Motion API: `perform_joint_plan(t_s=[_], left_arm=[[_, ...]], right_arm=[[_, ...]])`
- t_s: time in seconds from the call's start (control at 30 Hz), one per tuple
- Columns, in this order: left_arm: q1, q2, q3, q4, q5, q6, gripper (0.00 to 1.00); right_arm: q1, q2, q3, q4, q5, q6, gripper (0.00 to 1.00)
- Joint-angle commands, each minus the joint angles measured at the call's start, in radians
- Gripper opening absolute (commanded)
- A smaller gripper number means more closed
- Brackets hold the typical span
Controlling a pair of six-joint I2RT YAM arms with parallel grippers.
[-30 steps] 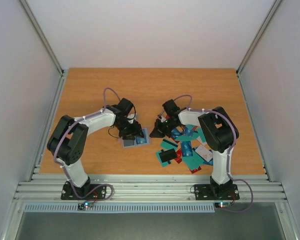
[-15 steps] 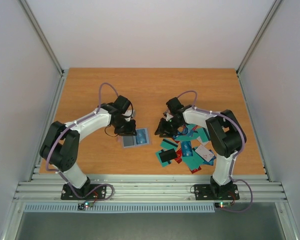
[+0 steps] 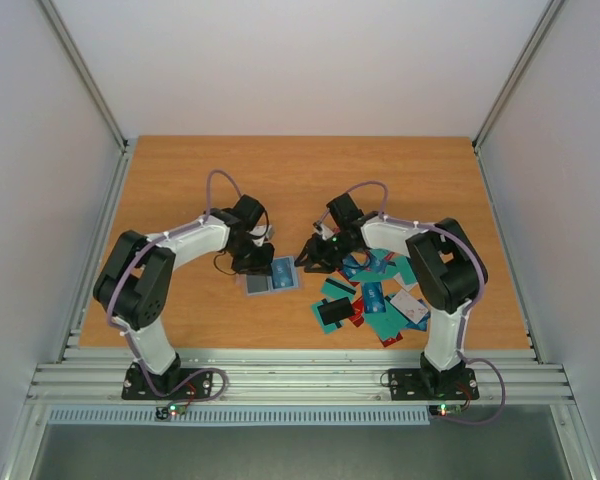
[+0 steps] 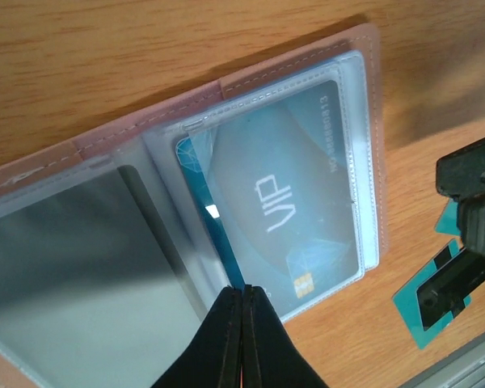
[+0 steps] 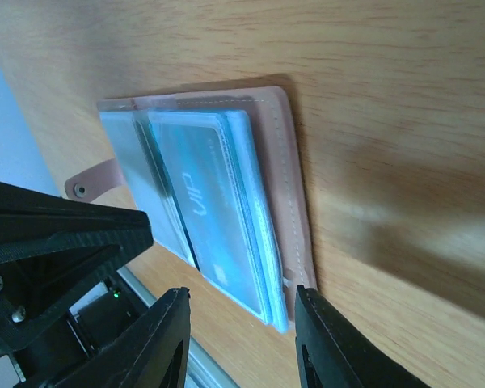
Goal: Put the credit cards into the card holder
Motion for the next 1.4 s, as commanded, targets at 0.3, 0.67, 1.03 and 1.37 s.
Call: perform_joint_plan(t_s=[0.3, 0.67, 1.03, 1.37], left_arm=[[0.004, 0.065, -0.027, 0.059, 0.035, 0.037, 0.01], [0.004, 0.097, -0.054, 0.090, 0.052, 0.048, 0.00], [0.004, 0.099, -0.075, 0.124, 0.076, 0.045, 0.00], [0.004, 0.086, -0.076, 0.123, 0.072, 0.045, 0.00]], right_arm=[[0.044, 0.099, 0.070, 0.046, -0.060, 0.004, 0.36], [0.056, 0.131, 0.070, 0.051, -0.069, 0.003, 0.33], [0.078, 0.135, 0.084, 0.065, -0.109, 0.000, 0.31], [0.081, 0.009, 0.139, -0.214, 0.159, -0.123, 0.30]])
